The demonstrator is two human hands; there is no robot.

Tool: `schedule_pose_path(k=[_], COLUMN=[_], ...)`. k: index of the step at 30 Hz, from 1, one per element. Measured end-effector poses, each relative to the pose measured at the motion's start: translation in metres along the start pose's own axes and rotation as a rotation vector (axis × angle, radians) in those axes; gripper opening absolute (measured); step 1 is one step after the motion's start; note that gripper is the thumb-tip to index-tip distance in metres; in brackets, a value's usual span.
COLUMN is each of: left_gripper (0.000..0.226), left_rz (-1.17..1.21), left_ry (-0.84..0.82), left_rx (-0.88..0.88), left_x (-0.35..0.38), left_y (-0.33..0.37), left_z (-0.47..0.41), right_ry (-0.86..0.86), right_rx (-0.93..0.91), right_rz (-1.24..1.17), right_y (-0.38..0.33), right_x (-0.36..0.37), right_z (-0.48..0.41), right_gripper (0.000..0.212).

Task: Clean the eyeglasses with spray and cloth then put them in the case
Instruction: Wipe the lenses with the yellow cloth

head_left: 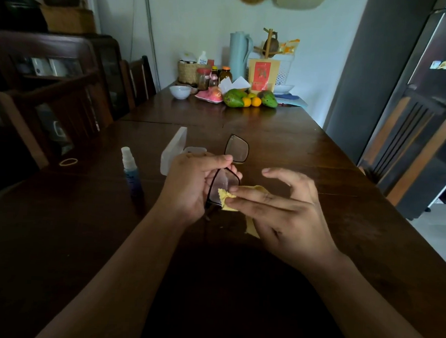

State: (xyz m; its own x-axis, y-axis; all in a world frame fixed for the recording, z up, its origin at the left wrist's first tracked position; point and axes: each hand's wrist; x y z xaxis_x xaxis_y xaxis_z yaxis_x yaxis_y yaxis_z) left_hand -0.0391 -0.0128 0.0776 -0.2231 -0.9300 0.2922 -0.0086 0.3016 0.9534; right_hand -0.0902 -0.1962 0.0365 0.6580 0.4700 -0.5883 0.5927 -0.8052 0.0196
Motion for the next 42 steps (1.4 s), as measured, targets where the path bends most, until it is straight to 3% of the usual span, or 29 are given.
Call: schedule_pose_path(k=[4, 7, 15, 23, 33, 42], left_gripper=[0.015, 0.017, 0.019, 0.022, 0.027, 0.020], left_rz=[-0.025, -0.087, -0.018, -0.067, -0.108, -0.024], left_ry=[0.052, 0.054, 0.046, 0.074, 0.076, 0.066], left_rx=[0.053, 0.094, 0.001, 0.020, 0.087, -0.015], left_x=[0.006, 0.006, 0.000, -0.001, 0.000, 0.002], left_y=[-0.007, -0.008, -0.007, -0.006, -0.008, -0.004], left_z=[-0.002, -0.004, -0.002, -0.001, 0.000, 0.001], right_ry=[-0.016, -0.059, -0.044, -0.043, -0.026, -0.068], right_rx=[0.082, 0.038, 0.014, -0.158, -0.146, -0.098], right_rz=[0.050, 0.031, 0.033, 0.124, 0.141, 0.122], right_y=[-0.007, -0.014, -0.004, -0.015, -0.021, -0.010], right_x=[0.002, 0.005, -0.005, 0.000, 0.004, -0.009], right_z=[-0.005, -0.007, -0.004, -0.005, -0.005, -0.003], right_gripper=[0.045, 0.039, 0.039, 0.034, 0.039, 0.037])
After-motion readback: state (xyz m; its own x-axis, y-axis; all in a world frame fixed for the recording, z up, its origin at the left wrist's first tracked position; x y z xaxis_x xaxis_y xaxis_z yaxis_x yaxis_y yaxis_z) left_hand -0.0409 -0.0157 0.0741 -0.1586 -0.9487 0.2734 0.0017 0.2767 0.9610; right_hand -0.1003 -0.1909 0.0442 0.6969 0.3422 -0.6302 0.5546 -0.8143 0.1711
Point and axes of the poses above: each hand's wrist, its own z-axis away from the middle knuckle, its own x-axis out of the palm, y = z × x, and after that the axes turned 6 degrees about x, right-handed
